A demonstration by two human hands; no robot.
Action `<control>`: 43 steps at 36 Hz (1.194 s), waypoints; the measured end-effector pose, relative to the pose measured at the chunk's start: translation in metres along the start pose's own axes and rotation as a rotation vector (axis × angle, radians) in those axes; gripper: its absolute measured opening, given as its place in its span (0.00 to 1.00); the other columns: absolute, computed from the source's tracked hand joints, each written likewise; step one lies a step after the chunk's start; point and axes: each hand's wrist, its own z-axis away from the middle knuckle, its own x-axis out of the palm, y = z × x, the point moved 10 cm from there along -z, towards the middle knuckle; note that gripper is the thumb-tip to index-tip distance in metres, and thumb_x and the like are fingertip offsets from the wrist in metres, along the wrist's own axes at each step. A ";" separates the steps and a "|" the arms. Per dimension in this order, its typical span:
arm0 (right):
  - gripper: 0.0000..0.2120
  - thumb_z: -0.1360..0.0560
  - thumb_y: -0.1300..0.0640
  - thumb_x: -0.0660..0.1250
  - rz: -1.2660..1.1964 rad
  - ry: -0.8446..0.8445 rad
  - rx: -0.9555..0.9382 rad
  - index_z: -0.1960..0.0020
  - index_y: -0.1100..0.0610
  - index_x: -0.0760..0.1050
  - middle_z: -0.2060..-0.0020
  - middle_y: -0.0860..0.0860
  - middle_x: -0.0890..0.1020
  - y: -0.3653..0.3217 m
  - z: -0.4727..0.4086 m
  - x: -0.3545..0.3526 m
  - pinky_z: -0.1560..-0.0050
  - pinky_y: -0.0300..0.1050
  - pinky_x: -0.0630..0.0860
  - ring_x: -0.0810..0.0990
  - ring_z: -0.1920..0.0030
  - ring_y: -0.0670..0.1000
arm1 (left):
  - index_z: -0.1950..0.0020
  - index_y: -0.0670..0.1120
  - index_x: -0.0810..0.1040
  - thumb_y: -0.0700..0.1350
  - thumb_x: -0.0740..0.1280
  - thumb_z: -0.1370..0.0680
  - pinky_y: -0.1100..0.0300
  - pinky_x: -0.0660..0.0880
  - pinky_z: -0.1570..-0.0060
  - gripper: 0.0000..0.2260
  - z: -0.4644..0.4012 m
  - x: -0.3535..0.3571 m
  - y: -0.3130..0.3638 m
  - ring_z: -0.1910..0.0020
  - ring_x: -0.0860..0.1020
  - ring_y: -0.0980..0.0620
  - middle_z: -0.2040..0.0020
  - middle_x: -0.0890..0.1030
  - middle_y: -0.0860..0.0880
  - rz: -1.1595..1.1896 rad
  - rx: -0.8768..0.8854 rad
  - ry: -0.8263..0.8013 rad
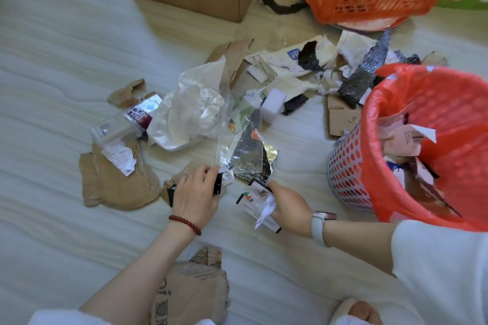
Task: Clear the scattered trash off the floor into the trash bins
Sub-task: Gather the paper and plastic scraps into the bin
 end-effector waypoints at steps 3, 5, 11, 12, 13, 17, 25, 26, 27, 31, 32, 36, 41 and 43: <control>0.09 0.30 0.66 0.57 -0.036 0.136 -0.010 0.53 0.56 0.62 0.63 0.47 0.73 -0.023 0.017 -0.043 0.65 0.45 0.66 0.74 0.60 0.55 | 0.47 0.45 0.71 0.39 0.65 0.36 0.55 0.72 0.66 0.18 -0.033 -0.027 0.004 0.65 0.77 0.42 0.56 0.78 0.44 0.088 -0.024 0.069; 0.09 0.30 0.67 0.56 -0.048 0.239 -0.043 0.51 0.57 0.63 0.62 0.50 0.73 -0.040 0.025 -0.084 0.65 0.45 0.65 0.73 0.60 0.55 | 0.46 0.44 0.72 0.34 0.68 0.37 0.56 0.72 0.66 0.21 -0.061 -0.056 0.016 0.65 0.77 0.42 0.57 0.78 0.43 0.127 -0.008 0.169; 0.09 0.32 0.63 0.58 -0.320 0.602 -0.128 0.59 0.49 0.64 0.69 0.46 0.70 -0.049 0.064 -0.219 0.67 0.41 0.66 0.68 0.69 0.47 | 0.43 0.42 0.72 0.44 0.59 0.30 0.54 0.74 0.63 0.16 -0.138 -0.133 0.084 0.61 0.78 0.42 0.55 0.78 0.42 0.259 0.087 0.415; 0.11 0.32 0.64 0.57 -0.376 0.650 -0.134 0.57 0.48 0.67 0.68 0.47 0.71 -0.043 0.077 -0.237 0.64 0.44 0.70 0.72 0.66 0.50 | 0.43 0.43 0.72 0.44 0.59 0.30 0.54 0.74 0.63 0.16 -0.146 -0.142 0.102 0.61 0.77 0.41 0.55 0.78 0.42 0.292 0.117 0.431; 0.15 0.30 0.66 0.57 -0.428 0.690 -0.119 0.54 0.46 0.70 0.66 0.47 0.74 -0.031 0.089 -0.253 0.57 0.52 0.76 0.77 0.61 0.56 | 0.43 0.43 0.72 0.44 0.58 0.30 0.55 0.74 0.63 0.16 -0.153 -0.149 0.122 0.61 0.78 0.42 0.55 0.78 0.43 0.315 0.157 0.436; 0.09 0.28 0.63 0.58 -0.573 0.937 0.005 0.51 0.66 0.71 0.56 0.69 0.77 0.051 0.134 -0.301 0.51 0.69 0.73 0.75 0.51 0.71 | 0.45 0.45 0.70 0.44 0.59 0.32 0.57 0.74 0.65 0.16 -0.164 -0.151 0.220 0.63 0.78 0.43 0.57 0.79 0.44 0.336 0.397 0.342; 0.05 0.25 0.66 0.59 -0.440 1.167 0.372 0.51 0.67 0.71 0.53 0.65 0.78 0.181 0.212 -0.334 0.54 0.55 0.75 0.78 0.52 0.65 | 0.26 0.49 0.57 0.57 0.66 0.28 0.44 0.59 0.34 0.34 -0.133 -0.043 0.358 0.31 0.64 0.45 0.32 0.68 0.46 0.083 0.709 -0.346; 0.05 0.26 0.65 0.59 -0.440 1.160 0.381 0.51 0.65 0.71 0.54 0.63 0.79 0.191 0.215 -0.334 0.52 0.57 0.76 0.78 0.52 0.64 | 0.25 0.50 0.51 0.60 0.66 0.29 0.42 0.49 0.30 0.39 -0.123 -0.028 0.365 0.27 0.55 0.46 0.27 0.60 0.47 0.022 0.740 -0.458; 0.06 0.26 0.65 0.59 -0.449 1.159 0.396 0.50 0.64 0.71 0.54 0.62 0.80 0.200 0.218 -0.333 0.51 0.60 0.76 0.78 0.52 0.64 | 0.24 0.51 0.48 0.63 0.66 0.30 0.41 0.43 0.29 0.42 -0.115 -0.019 0.369 0.25 0.48 0.47 0.25 0.55 0.47 -0.032 0.775 -0.520; 0.16 0.25 0.67 0.58 -0.466 1.183 0.325 0.39 0.58 0.70 0.51 0.59 0.79 0.198 0.226 -0.338 0.47 0.56 0.76 0.78 0.50 0.59 | 0.30 0.49 0.66 0.64 0.62 0.29 0.38 0.51 0.29 0.31 -0.110 -0.029 0.372 0.26 0.58 0.46 0.30 0.68 0.48 0.106 0.862 -0.375; 0.18 0.25 0.67 0.59 -0.502 1.174 0.269 0.38 0.56 0.70 0.50 0.57 0.79 0.193 0.225 -0.338 0.48 0.50 0.77 0.79 0.50 0.56 | 0.37 0.49 0.74 0.60 0.61 0.28 0.39 0.59 0.31 0.24 -0.113 -0.043 0.369 0.31 0.67 0.47 0.37 0.75 0.49 0.169 0.865 -0.211; 0.20 0.24 0.62 0.62 -0.475 0.838 0.119 0.35 0.50 0.67 0.50 0.42 0.76 0.157 0.179 -0.312 0.59 0.29 0.71 0.77 0.52 0.47 | 0.49 0.47 0.79 0.47 0.62 0.28 0.49 0.65 0.40 0.11 -0.134 -0.062 0.325 0.45 0.77 0.47 0.49 0.80 0.48 0.236 0.708 0.112; 0.38 0.25 0.47 0.63 0.472 0.341 0.058 0.25 0.43 0.40 0.25 0.53 0.46 0.124 0.108 -0.229 0.31 0.63 0.56 0.46 0.25 0.60 | 0.40 0.45 0.74 0.52 0.58 0.29 0.44 0.68 0.39 0.21 -0.146 -0.031 0.278 0.38 0.73 0.41 0.37 0.74 0.42 0.111 0.465 -0.027; 0.40 0.25 0.43 0.62 0.591 0.188 0.004 0.26 0.40 0.36 0.25 0.52 0.36 0.127 0.090 -0.200 0.32 0.69 0.53 0.38 0.25 0.62 | 0.37 0.44 0.73 0.53 0.57 0.29 0.42 0.70 0.40 0.24 -0.146 -0.028 0.272 0.37 0.72 0.40 0.36 0.73 0.41 0.118 0.419 -0.058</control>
